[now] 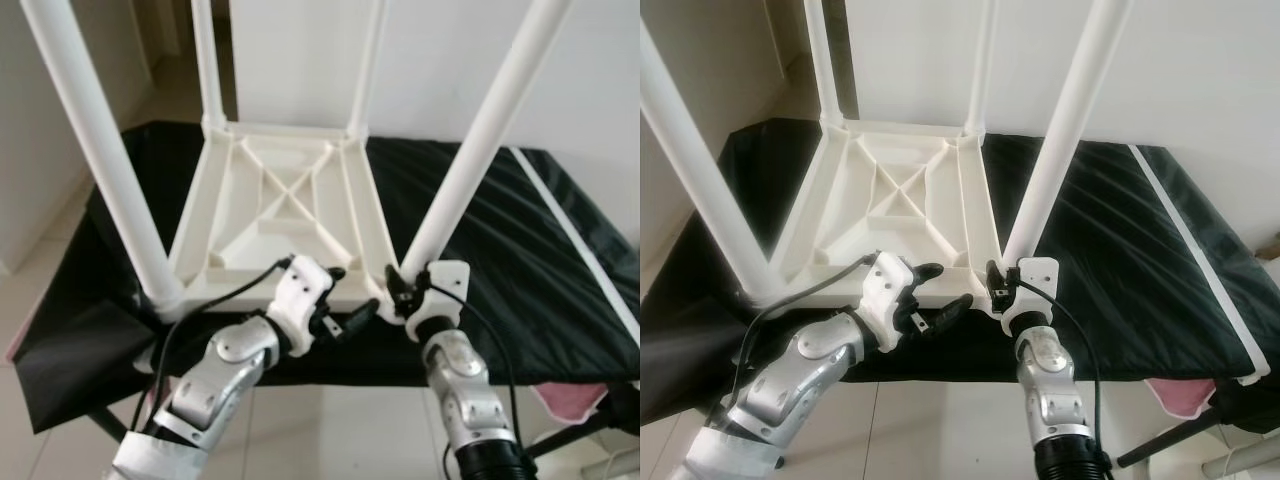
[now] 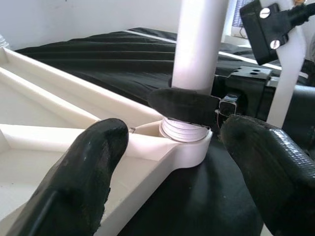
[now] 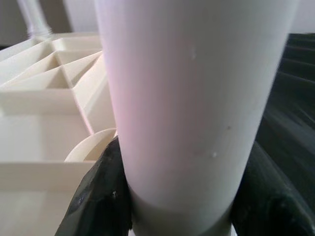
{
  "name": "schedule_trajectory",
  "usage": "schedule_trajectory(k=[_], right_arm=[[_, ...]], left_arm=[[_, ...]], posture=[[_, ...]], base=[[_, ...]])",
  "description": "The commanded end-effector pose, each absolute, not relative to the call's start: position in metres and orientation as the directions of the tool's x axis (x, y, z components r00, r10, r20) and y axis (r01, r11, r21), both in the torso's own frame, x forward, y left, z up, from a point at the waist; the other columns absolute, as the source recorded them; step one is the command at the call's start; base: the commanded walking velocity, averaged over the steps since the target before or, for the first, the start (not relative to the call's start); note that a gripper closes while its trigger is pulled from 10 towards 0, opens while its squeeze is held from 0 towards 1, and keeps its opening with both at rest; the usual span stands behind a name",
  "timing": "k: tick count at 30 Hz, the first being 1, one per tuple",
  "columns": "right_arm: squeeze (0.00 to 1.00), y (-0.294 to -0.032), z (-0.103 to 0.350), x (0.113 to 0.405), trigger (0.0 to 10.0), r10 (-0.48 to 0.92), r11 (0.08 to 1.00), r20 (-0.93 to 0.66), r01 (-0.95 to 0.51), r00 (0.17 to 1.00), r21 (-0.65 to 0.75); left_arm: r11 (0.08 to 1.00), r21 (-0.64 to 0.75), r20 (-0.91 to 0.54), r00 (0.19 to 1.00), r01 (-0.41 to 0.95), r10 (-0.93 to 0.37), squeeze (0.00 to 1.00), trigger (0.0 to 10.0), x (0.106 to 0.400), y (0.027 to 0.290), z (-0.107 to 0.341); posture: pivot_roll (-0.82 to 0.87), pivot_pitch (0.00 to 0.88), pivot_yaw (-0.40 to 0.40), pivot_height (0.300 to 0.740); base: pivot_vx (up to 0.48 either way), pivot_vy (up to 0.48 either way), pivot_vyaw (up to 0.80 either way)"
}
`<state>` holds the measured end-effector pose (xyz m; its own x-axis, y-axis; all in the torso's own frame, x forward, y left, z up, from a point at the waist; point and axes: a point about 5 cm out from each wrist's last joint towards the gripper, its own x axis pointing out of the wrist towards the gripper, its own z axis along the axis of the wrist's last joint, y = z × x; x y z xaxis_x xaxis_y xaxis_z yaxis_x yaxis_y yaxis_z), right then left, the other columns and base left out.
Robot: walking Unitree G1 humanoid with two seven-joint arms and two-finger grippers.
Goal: Building children table
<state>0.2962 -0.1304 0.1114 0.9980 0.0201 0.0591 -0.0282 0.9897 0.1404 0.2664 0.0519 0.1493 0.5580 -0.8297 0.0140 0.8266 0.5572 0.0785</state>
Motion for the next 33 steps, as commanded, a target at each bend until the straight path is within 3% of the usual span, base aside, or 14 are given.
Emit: schedule_trajectory(k=[1,17,18,26,27,33], right_arm=[[0.0,-0.126,0.106,0.296,10.0,0.003,0.976,0.028,-0.009,1.0,0.216],[0.0,-0.121,0.11,0.295,10.0,0.038,0.979,0.049,-0.047,0.998,0.198],[1.0,-0.121,0.112,0.293,10.0,0.047,0.979,0.062,-0.058,0.997,0.193],[1.0,-0.14,0.12,0.286,10.0,0.169,0.975,0.111,-0.182,0.979,0.127],[0.0,-0.144,0.119,0.285,10.0,0.213,0.969,0.102,-0.224,0.972,0.106],[0.0,-0.154,0.118,0.287,10.0,0.343,0.938,0.058,-0.345,0.938,0.031]], left_arm=[[0.451,0.08,0.009,0.452,0.889,-0.892,0.0,10.0,0.26,0.049,0.152],[0.461,0.079,0.018,0.461,0.884,-0.887,0.0,10.0,0.262,0.051,0.154],[0.462,0.077,0.016,0.462,0.884,-0.887,0.0,10.0,0.261,0.052,0.153],[0.464,0.078,0.009,0.465,0.882,-0.885,0.0,10.0,0.261,0.054,0.151],[0.463,0.079,0.007,0.464,0.883,-0.886,0.0,10.0,0.261,0.054,0.151],[0.455,0.082,0.004,0.457,0.887,-0.89,0.0,10.0,0.261,0.055,0.152]], posture=[[0.02,0.0,-0.066,0.74],[0.01,0.0,-0.071,0.74],[0.01,0.0,-0.072,0.74],[0.01,0.0,-0.066,0.74],[0.0,0.0,-0.063,0.74],[0.0,0.0,-0.056,0.74]], base=[[0.0,0.0,0.0],[0.0,0.0,0.0],[0.0,0.0,0.0],[0.0,0.0,0.0],[0.0,0.0,0.0],[0.0,0.0,0.0]])
